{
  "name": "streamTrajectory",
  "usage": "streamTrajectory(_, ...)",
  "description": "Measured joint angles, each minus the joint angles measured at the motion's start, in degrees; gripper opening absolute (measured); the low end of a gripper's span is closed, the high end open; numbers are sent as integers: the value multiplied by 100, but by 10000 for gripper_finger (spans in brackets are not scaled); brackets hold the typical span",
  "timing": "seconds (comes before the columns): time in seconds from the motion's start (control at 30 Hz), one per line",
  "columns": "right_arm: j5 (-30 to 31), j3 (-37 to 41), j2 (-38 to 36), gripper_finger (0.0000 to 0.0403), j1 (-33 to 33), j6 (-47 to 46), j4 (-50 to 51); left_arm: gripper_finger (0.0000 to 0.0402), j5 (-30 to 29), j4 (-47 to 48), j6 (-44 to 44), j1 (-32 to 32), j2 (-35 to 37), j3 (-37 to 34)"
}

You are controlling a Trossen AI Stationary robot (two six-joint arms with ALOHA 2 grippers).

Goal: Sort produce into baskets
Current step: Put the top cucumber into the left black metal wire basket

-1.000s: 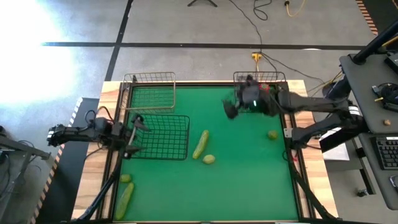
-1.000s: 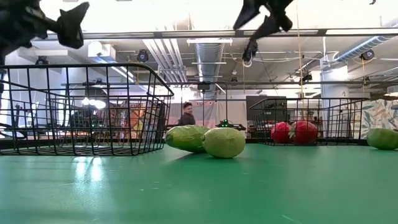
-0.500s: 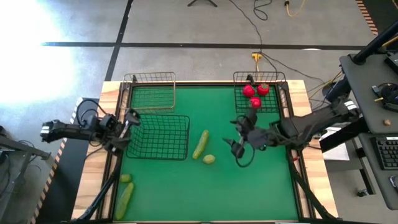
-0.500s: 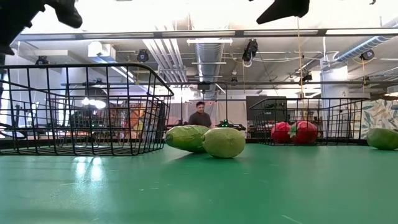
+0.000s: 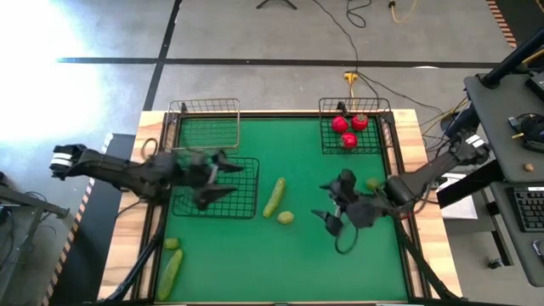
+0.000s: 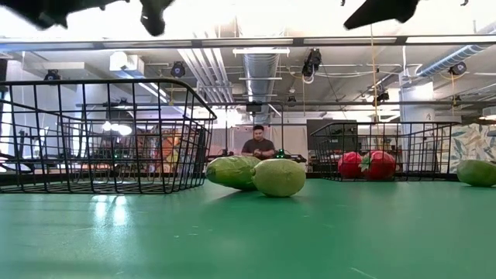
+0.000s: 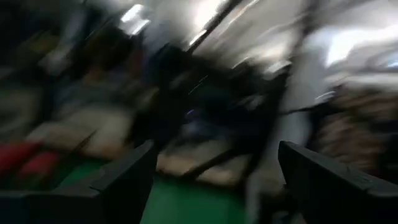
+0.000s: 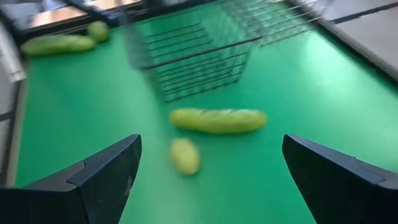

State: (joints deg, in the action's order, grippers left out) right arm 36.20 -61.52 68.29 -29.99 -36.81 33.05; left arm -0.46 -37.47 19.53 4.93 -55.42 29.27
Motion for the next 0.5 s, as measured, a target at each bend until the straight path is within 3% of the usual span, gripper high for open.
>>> streamTrajectory(0.13, 222, 148, 43, 382, -598, -238, -27, 318, -1529, 2784, 565, -6, -805, 1389)
streamTrajectory(0.2, 312, 341, 124, 382, -860, -464, -52, 318, -2021, 3807, 1020, -6, -1314, 1940)
streamTrajectory(0.3, 447, 659, 256, 382, -1221, -1013, -87, 318, -2107, 4670, 1478, 22, -2107, 2666)
streamTrajectory(0.5, 582, 1093, 674, 382, -1822, -1898, -268, 318, -2110, 5717, 1566, 74, -3507, 4271)
